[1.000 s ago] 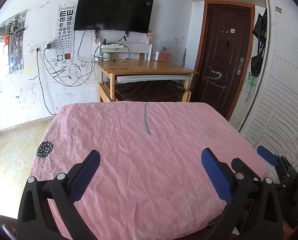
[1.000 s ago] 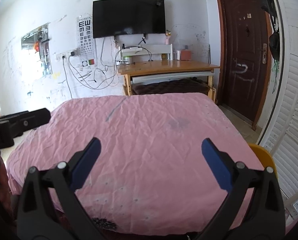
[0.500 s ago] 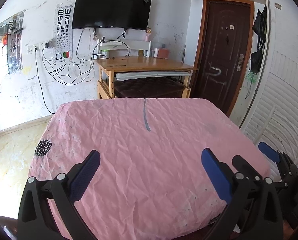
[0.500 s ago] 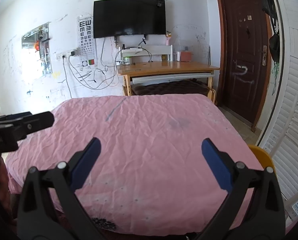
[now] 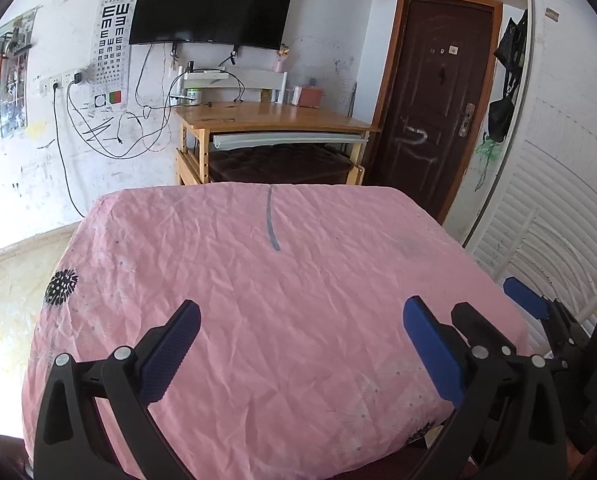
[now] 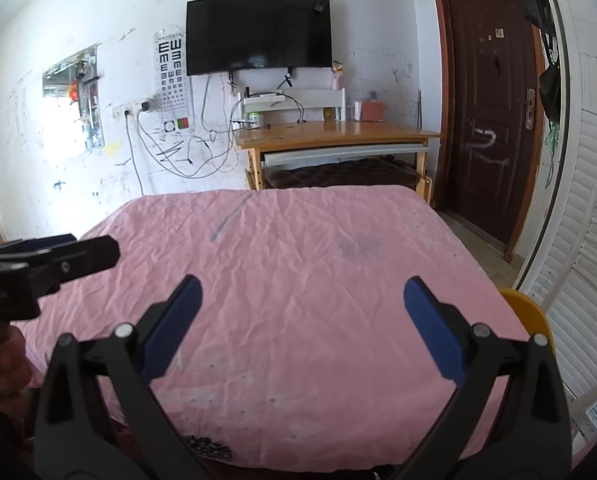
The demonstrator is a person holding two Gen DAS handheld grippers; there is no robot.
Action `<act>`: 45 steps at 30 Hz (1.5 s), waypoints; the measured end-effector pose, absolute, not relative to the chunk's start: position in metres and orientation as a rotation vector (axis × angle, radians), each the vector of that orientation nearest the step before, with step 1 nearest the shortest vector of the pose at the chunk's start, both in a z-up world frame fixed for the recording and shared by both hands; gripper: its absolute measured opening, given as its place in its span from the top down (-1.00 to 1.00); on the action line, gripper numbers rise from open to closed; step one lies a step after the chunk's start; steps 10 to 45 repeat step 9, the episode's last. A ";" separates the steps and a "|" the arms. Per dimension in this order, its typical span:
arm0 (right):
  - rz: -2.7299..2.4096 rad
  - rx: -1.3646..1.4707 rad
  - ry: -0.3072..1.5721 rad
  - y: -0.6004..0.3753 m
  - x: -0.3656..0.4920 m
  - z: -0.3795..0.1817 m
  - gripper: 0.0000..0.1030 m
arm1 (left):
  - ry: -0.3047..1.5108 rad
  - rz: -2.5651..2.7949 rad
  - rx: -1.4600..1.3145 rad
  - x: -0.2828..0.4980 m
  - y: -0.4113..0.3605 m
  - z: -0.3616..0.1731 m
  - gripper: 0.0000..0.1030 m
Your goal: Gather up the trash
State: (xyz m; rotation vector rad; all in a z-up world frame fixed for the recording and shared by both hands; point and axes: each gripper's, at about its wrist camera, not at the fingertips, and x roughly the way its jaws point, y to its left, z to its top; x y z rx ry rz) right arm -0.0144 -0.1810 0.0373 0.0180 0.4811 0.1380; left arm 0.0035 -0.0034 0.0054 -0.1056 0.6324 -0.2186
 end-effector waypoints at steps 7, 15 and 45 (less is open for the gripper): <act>0.129 0.021 0.484 -0.182 -0.011 0.034 -0.88 | 0.642 -0.219 -0.101 0.005 -0.006 0.005 -0.86; 0.124 0.022 0.481 -0.183 -0.010 0.033 -0.88 | 0.644 -0.204 -0.111 0.007 -0.002 0.005 -0.86; 0.124 0.022 0.481 -0.183 -0.010 0.033 -0.88 | 0.644 -0.204 -0.111 0.007 -0.002 0.005 -0.86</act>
